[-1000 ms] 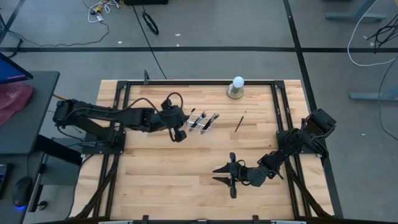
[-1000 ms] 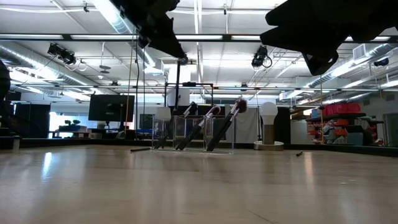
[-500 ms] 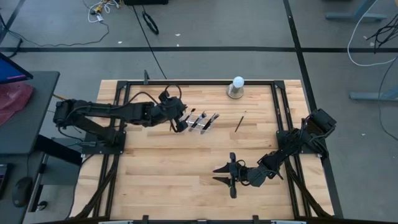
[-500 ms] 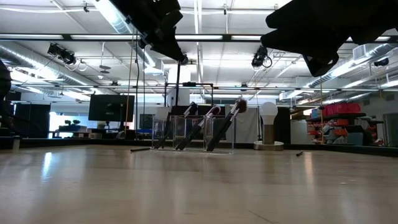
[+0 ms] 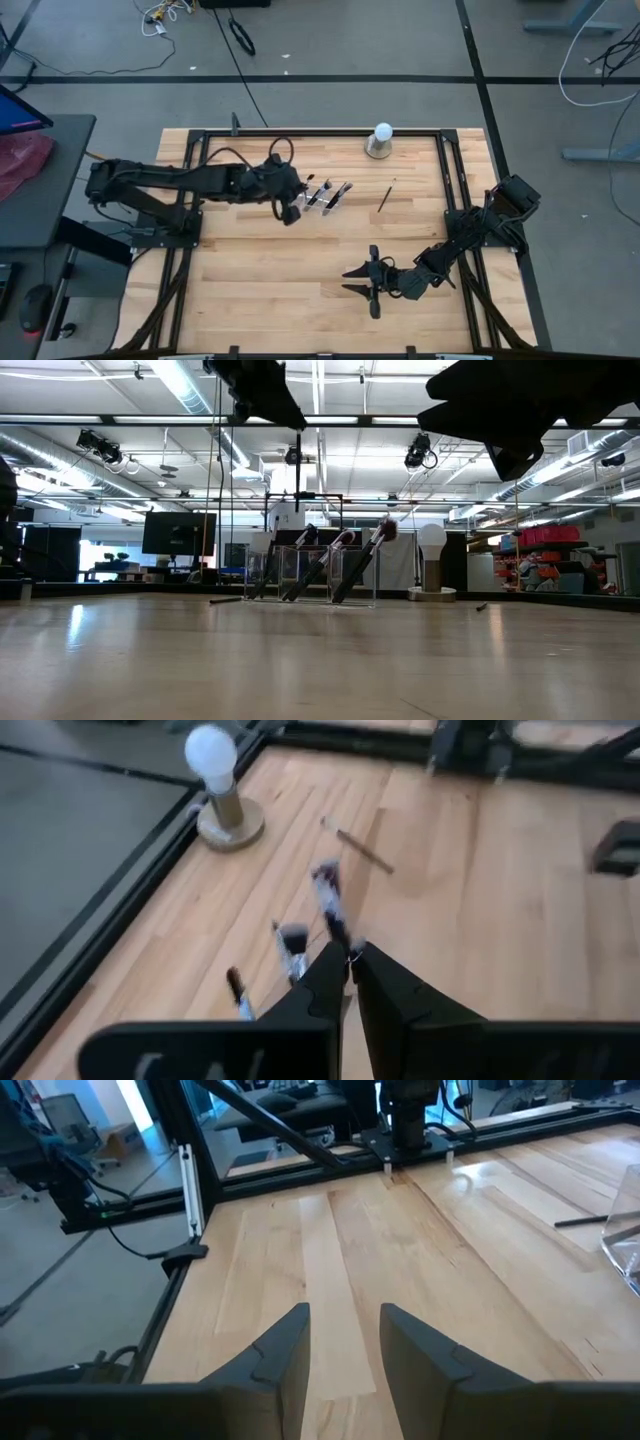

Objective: Put items in baskets/containers
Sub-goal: Put the eyeshadow brush into the transparent organizer

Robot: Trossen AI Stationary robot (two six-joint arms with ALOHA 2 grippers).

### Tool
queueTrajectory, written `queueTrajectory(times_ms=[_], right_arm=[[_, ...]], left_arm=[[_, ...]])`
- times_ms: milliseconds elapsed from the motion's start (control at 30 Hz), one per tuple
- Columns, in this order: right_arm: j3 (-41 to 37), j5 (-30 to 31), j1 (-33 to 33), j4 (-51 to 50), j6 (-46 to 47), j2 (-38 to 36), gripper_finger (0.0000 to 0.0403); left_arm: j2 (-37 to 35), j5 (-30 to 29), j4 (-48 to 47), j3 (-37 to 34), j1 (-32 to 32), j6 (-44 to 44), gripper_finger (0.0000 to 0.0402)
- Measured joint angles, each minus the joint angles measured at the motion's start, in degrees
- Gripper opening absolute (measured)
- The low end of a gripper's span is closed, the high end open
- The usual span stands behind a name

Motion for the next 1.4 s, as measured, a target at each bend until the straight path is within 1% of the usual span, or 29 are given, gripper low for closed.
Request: queueTrajectory(times_ms=[167,333,433,533,667,833,1000,1100,1267,1400], right_arm=[[0.00,-0.02,-0.11,0.16,0.00,0.00,0.0123],[0.00,-0.02,-0.10,-0.23,0.11,0.00,0.0123],[0.00,-0.02,-0.10,-0.37,0.26,0.00,0.0123],[0.00,-0.02,-0.10,-0.32,0.31,0.00,0.0123],[0.00,-0.02,-0.10,-0.38,0.44,0.00,0.0123],[0.00,-0.02,-0.10,-0.43,0.44,0.00,0.0123],[0.00,-0.02,-0.10,-0.45,0.44,0.00,0.0123],[0.00,-0.02,-0.10,-0.44,0.43,0.00,0.0123],[0.00,-0.02,-0.10,-0.55,0.44,0.00,0.0123],[0.00,-0.02,-0.10,-0.82,0.44,0.00,0.0123]], left_arm=[[5.12,0.12,1.63,-0.07,1.96,1.50,0.0021],[9.58,3.47,3.04,-0.07,4.56,1.60,0.0021],[11.45,3.67,2.73,-0.07,5.77,1.00,0.0021],[13.17,5.71,2.48,-0.07,7.00,0.60,0.0023],[15.54,8.15,2.39,-0.07,8.28,-1.19,0.0034],[17.99,9.79,3.01,0.00,9.33,-1.99,0.0041],[19.66,10.01,3.64,-0.01,10.15,-2.34,0.0048],[20.02,10.10,4.40,-0.07,10.77,-2.55,0.0070],[19.89,10.01,5.38,0.11,11.84,-3.84,0.0130],[18.81,10.39,0.79,3.60,11.72,-4.41,0.0169]])
